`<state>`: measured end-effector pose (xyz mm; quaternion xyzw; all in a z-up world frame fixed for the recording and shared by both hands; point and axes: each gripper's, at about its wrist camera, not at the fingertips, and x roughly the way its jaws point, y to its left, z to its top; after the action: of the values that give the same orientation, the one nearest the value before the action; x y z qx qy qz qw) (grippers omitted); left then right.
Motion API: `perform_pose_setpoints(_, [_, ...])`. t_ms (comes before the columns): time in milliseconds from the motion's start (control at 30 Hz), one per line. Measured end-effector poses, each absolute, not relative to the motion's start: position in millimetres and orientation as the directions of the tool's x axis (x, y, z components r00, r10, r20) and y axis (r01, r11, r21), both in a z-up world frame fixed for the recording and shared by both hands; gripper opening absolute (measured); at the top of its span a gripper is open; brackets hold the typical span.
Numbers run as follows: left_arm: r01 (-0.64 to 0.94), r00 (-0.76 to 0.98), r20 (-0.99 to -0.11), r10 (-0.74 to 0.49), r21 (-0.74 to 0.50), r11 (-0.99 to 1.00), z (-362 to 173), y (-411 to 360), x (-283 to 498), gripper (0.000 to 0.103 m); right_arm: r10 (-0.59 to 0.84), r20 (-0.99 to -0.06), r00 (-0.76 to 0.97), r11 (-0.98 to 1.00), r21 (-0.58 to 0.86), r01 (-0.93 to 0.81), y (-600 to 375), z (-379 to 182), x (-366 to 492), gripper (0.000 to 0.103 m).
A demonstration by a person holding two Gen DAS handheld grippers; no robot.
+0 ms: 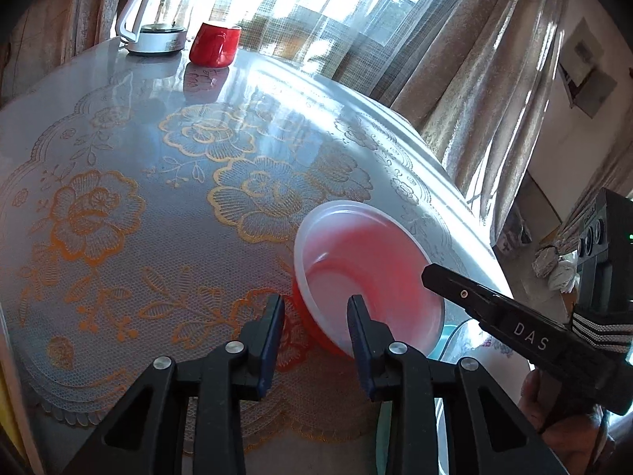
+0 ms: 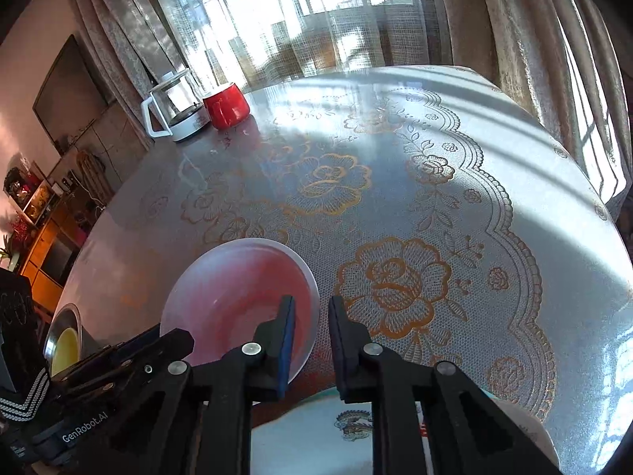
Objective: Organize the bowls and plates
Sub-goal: 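Grasp the red bowl rim with the right gripper and lift it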
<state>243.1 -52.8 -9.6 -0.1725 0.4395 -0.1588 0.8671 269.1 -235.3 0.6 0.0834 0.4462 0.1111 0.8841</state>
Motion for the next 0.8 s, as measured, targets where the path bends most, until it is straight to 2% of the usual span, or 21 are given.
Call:
perform_pose_setpoints(133, [0.128, 0.594, -0.707, -0.384, -0.388, 0.913, -8, -55, 236, 0.023, 0.245, -0.764, 0.597, 0.969, 0.194, -0.15, -223, 0, 262, 0.009])
perform_pose_setpoints(200, [0.127, 0.595, -0.708, -0.381, -0.385, 0.914, -7, -50, 232, 0.021, 0.267, -0.758, 0.595, 0.964, 0.216, -0.156, -224, 3, 259, 0.009])
perform_pose_setpoints(433, [0.131, 0.619, -0.71, -0.336, -0.329, 0.935, -2, -36, 202, 0.02, 0.313, -0.748, 0.586, 0.95, 0.235, -0.207, -206, 10, 246, 0.01])
perform_pose_setpoints(800, [0.142, 0.624, -0.707, -0.333, -0.317, 0.938, 7, -14, 148, 0.02, 0.383, -0.751, 0.539, 0.923, 0.283, -0.261, -188, 13, 212, 0.011])
